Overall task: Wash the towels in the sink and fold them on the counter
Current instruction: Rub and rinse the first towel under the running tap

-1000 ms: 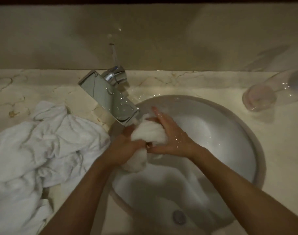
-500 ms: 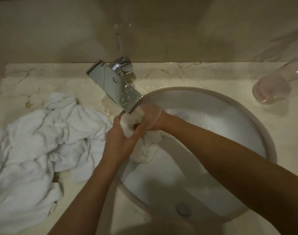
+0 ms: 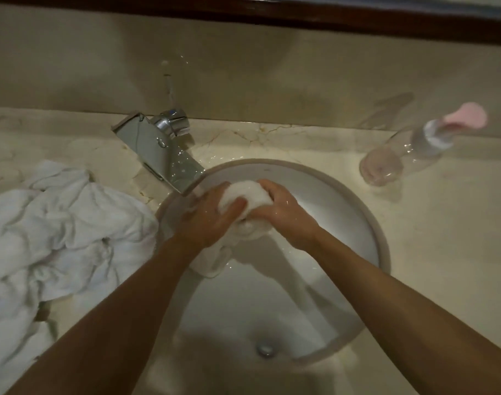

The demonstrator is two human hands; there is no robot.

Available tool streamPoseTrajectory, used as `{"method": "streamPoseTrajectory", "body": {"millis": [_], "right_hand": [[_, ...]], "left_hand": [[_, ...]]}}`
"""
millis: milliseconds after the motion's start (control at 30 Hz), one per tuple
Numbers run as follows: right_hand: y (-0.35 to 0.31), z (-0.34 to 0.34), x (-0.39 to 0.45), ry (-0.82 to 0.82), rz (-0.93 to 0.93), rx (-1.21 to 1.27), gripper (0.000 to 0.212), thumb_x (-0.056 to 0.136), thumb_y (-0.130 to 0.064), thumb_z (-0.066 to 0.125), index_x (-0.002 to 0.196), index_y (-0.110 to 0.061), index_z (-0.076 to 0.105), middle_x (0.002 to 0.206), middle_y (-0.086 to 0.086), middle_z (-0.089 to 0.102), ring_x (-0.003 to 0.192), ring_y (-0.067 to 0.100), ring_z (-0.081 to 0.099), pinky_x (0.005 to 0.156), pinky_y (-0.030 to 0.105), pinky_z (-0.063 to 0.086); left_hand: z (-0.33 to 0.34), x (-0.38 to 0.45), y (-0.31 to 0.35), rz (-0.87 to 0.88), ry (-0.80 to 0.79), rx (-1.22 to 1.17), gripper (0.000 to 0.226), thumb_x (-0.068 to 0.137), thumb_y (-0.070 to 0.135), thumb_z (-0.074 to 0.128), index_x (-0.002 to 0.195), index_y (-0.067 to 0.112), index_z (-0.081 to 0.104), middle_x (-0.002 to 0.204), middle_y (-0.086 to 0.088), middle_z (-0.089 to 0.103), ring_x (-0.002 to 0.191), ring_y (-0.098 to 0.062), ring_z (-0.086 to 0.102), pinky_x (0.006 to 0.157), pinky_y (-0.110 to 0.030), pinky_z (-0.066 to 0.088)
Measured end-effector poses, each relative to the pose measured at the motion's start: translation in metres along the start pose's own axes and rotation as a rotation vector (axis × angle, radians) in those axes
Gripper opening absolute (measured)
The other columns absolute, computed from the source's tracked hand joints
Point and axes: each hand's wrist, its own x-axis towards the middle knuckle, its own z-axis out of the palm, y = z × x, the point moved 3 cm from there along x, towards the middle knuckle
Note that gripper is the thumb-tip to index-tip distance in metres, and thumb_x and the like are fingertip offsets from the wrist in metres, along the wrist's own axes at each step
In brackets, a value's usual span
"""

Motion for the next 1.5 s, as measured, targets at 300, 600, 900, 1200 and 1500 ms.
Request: {"method": "streamPoseTrajectory", "body": {"millis": [300, 600, 900, 1200, 1500], "right_hand": [[-0.072, -0.004, -0.023, -0.01, -0.145, 0.003, 0.028, 0.06, -0.017, 0.069, 0.084, -0.023, 0.055, 0.084, -0.004, 0.056, 0.077, 0.015, 0.054, 0.063, 0.031, 0.047], [-0.106, -0.029, -0.069, 0.08, -0.228, -0.085, 0.033, 0.066, -0.004, 0.074, 0.075, -0.022, 0.047, 0.069, -0.012, 0.045, 0.06, 0.002, 0.042, 0.053, 0.016, 0.035], [-0.106, -0.026, -0.09, 0.211, -0.143, 0.016, 0.036, 0.062, -0.013, 0.071, 0.09, 0.0, 0.052, 0.081, 0.012, 0.055, 0.075, 0.021, 0.054, 0.063, 0.036, 0.043], [-0.098, -0.012, -0.101, 0.041, -0.106, -0.093, 0.028, 0.065, -0.017, 0.073, 0.087, -0.019, 0.056, 0.089, 0.006, 0.058, 0.083, 0.018, 0.058, 0.064, 0.028, 0.045], [-0.118, -0.017, -0.099, -0.095, -0.12, -0.266, 0.028, 0.077, -0.01, 0.078, 0.089, -0.019, 0.054, 0.083, -0.008, 0.056, 0.072, 0.004, 0.052, 0.061, 0.018, 0.041]], "left_hand": [[0.004, -0.015, -0.003, 0.118, -0.012, -0.281, 0.046, 0.065, 0.058, 0.067, 0.105, 0.036, 0.064, 0.093, 0.029, 0.07, 0.094, 0.013, 0.063, 0.08, -0.008, 0.046], [0.021, -0.001, -0.011, 0.134, 0.042, -0.239, 0.068, 0.061, 0.064, 0.059, 0.109, 0.017, 0.07, 0.095, 0.007, 0.072, 0.093, -0.014, 0.067, 0.077, -0.023, 0.049], [0.045, 0.007, -0.022, 0.038, 0.155, -0.237, 0.025, 0.077, 0.021, 0.073, 0.097, 0.007, 0.067, 0.088, -0.014, 0.072, 0.085, -0.031, 0.069, 0.074, -0.041, 0.056], [0.062, -0.021, -0.058, -0.187, -0.044, -0.294, 0.024, 0.084, 0.016, 0.077, 0.104, 0.005, 0.07, 0.087, 0.0, 0.064, 0.088, -0.021, 0.061, 0.073, -0.028, 0.042], [0.009, -0.052, -0.016, 0.083, -0.136, -0.046, 0.075, 0.064, 0.068, 0.069, 0.128, 0.031, 0.055, 0.118, 0.012, 0.063, 0.112, -0.011, 0.06, 0.093, -0.033, 0.048]]}}
